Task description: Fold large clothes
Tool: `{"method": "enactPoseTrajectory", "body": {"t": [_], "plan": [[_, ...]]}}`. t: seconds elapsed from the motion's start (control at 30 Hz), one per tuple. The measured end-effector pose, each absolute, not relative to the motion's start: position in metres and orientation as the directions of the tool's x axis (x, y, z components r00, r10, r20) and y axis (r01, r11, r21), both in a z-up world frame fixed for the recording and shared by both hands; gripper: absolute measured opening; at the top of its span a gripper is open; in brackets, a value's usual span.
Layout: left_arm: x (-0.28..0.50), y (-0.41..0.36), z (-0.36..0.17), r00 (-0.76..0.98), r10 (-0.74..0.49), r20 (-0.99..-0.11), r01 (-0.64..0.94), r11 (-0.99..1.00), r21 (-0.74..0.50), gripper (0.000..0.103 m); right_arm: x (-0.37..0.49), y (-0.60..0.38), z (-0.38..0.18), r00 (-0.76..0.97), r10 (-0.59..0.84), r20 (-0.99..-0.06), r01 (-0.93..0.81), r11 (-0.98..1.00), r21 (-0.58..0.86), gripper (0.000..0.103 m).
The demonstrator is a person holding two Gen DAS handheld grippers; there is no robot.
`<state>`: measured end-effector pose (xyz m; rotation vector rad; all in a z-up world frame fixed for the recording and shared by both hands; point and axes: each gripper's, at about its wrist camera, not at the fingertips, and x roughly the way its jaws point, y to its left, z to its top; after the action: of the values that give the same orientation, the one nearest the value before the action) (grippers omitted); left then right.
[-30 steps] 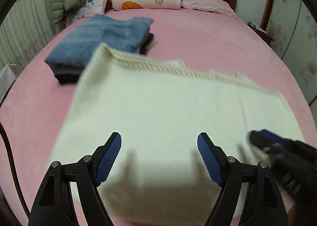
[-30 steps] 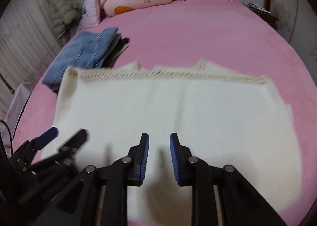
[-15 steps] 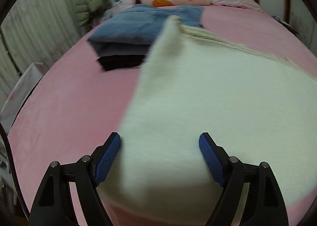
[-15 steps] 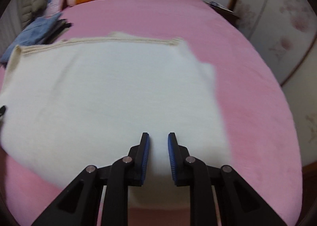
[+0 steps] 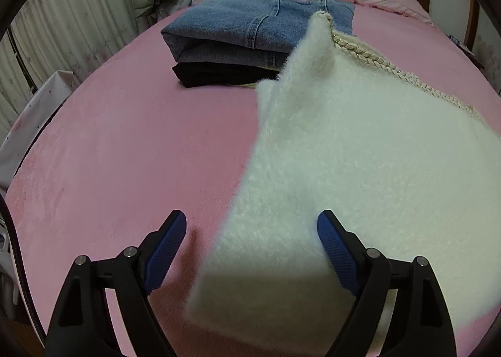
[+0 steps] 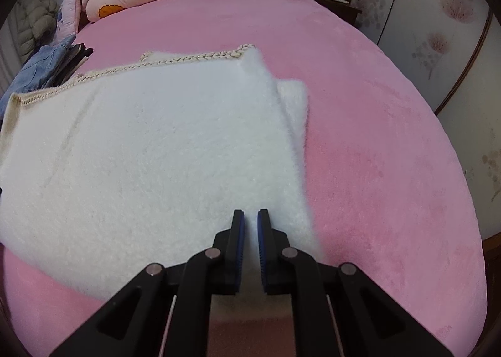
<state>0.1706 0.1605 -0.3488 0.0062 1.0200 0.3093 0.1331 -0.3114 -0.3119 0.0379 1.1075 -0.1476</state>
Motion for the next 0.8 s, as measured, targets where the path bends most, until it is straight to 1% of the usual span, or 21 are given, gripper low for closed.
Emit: {"method": "enactPoseTrajectory", "body": {"t": [0.07,0.2,0.27,0.37,0.43,0.63,0.73,0.8], "plan": [[0.171,0.156,-0.341,0.438,0.248,-0.864,-0.242,0.958,0.152,0.085,0.137,-0.311,-0.305,0.404,-0.083,-0.911,0.152,0.988,-0.023,0.010],[0.171,0.147,-0.316,0.391,0.157,-0.907,-0.233,0.970,0.067,0.085,0.141,-0.305,-0.279,0.409,-0.040,-0.912,0.164,0.986,0.031,0.010],[0.173,0.143,-0.306,0.340,0.103,-0.935,-0.238,0.971,0.021,0.086,0.143,-0.296,-0.264,0.417,-0.025,-0.909,0.160,0.986,0.046,0.010],[0.174,0.138,-0.296,0.275,0.057,-0.960,-0.257,0.966,-0.016,0.086,0.147,-0.281,-0.246,0.419,-0.003,-0.908,0.144,0.988,0.063,0.010],[0.172,0.134,-0.283,0.288,0.028,-0.957,-0.269,0.962,-0.053,0.086,0.151,-0.269,-0.234,0.417,0.025,-0.908,0.124,0.989,0.084,0.010],[0.157,0.124,-0.252,0.356,-0.007,-0.934,-0.252,0.962,-0.103,0.086,0.157,-0.230,-0.199,0.446,0.124,-0.886,0.052,0.985,0.164,0.010],[0.141,0.127,-0.256,0.366,-0.062,-0.929,-0.272,0.947,-0.170,0.086,0.156,-0.209,-0.183,0.484,0.147,-0.863,0.009,0.985,0.172,0.010],[0.127,0.133,-0.270,0.370,-0.125,-0.921,-0.298,0.923,-0.245,0.086,0.156,-0.198,-0.179,0.501,0.161,-0.850,-0.012,0.984,0.179,0.010]]}}
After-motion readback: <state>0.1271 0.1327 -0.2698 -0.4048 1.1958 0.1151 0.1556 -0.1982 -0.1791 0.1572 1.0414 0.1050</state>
